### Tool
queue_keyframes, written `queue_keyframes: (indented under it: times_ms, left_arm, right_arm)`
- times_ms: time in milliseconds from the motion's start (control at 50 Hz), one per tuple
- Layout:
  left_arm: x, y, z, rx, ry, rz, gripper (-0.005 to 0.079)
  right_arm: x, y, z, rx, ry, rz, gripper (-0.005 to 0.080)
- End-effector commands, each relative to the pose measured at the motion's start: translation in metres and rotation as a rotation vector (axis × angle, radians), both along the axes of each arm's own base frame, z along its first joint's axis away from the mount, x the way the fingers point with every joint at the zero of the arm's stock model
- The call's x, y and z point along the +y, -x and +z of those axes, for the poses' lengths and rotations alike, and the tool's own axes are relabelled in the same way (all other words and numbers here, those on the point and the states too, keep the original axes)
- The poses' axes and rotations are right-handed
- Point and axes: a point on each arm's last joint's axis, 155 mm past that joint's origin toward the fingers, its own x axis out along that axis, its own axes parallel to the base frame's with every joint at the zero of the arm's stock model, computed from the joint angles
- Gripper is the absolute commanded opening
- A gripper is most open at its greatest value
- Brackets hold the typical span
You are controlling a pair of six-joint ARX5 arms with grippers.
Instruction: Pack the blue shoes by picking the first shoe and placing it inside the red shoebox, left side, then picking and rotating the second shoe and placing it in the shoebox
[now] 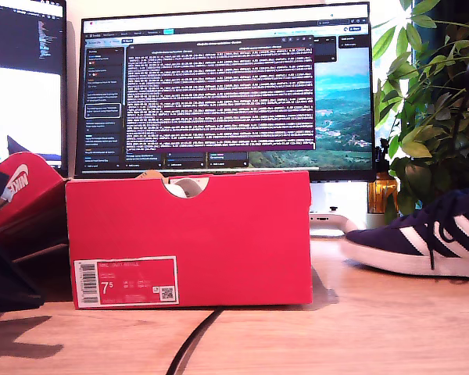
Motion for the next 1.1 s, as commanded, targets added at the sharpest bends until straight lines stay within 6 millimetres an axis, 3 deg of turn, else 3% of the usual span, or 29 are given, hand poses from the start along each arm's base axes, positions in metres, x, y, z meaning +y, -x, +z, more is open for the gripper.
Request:
queue_keyframes:
  times_ms: [0, 320, 460, 500, 620, 860, 1080]
  left_arm:
    - [-0.002, -0.001, 0.002, -0.007, 0.0, -0.006, -0.002]
    - [-0.002, -0.001, 0.002, -0.007, 0.0, -0.006, -0.002]
    - [-0.002, -0.001, 0.002, -0.007, 0.0, -0.006, -0.002]
    - [-0.002, -0.001, 0.002, -0.007, 0.0, -0.006, -0.002]
    - [-0.002, -0.001, 0.002, -0.007, 0.0, -0.006, -0.002]
    - [-0.002, -0.001, 0.002, -0.006, 0.0, -0.006, -0.002]
    - [-0.002, -0.001, 0.002, -0.006, 0.0, -0.006, -0.002]
  right_arm:
    - [0.003, -0.015, 0.011, 0.001, 0.003, 0.146, -0.0011]
    - [0.006, -0.042, 0.039, 0.035, 0.051, 0.534, -0.0011]
    - [0.008, -0.058, 0.059, 0.06, 0.112, 0.784, -0.0011]
    - [0.011, -0.064, 0.066, 0.096, 0.15, 0.946, -0.0011]
    - [0.024, -0.086, 0.09, 0.065, 0.231, 1.127, -0.0011]
    - [0.081, -0.135, 0.161, -0.161, 0.362, 1.362, -0.0011]
    - [0.142, -0.151, 0.226, -0.385, 0.41, 1.52, -0.0011]
